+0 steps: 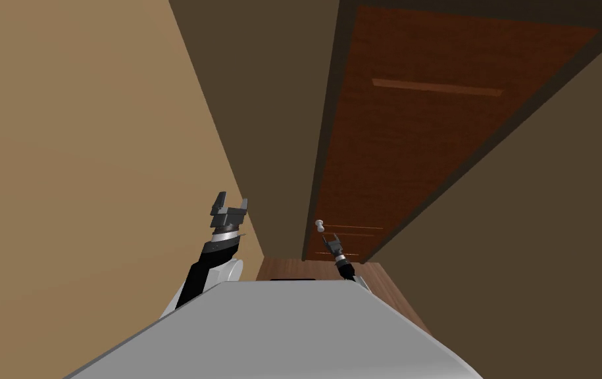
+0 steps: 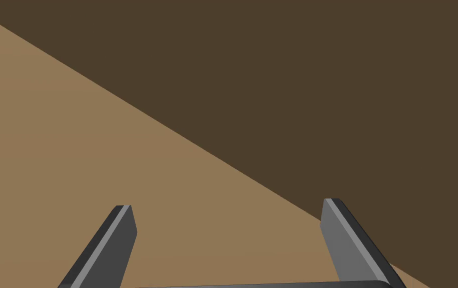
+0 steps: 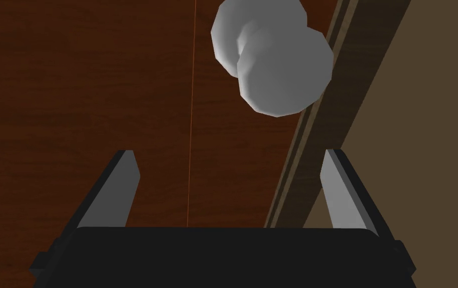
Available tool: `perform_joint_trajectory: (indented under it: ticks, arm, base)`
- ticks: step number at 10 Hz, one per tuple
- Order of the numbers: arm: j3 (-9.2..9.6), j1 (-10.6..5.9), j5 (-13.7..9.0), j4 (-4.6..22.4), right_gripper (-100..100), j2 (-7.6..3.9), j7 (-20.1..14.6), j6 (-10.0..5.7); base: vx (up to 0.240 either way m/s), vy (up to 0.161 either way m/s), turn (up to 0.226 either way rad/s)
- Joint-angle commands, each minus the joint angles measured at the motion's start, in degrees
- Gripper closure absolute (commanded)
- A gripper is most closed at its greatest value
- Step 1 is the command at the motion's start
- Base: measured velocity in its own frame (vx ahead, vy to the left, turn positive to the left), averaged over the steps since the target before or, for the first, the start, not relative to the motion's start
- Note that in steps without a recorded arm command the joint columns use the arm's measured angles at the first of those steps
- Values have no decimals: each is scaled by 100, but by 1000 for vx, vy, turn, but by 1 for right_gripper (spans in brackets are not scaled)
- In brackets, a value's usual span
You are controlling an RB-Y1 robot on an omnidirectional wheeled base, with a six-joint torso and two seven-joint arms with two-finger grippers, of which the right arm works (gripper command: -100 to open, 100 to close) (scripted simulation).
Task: Pull the door open
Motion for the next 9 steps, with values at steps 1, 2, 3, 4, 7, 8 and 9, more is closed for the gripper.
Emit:
perform_joint_trajectory:
  ticks: [1,2,3,4,7,8,9]
  arm:
    - [-114,-6,-5,13,-100,217,34,48]
    - [-149,-4,-2,16,-100,299,45,63]
    - [-216,4,8,19,-100,467,65,92]
    - [-246,9,14,20,-100,547,73,106]
    - [-359,40,51,15,-100,894,105,164]
    - [-383,50,62,13,-100,980,111,178]
    - [-376,104,55,35,-100,900,94,152]
  base:
    - [82,32,-50]
    - [78,13,-47]
    - [99,-4,-82]
    - [104,15,-64]
    - [139,46,-99]
    - [139,61,-134]
    - [31,27,-60]
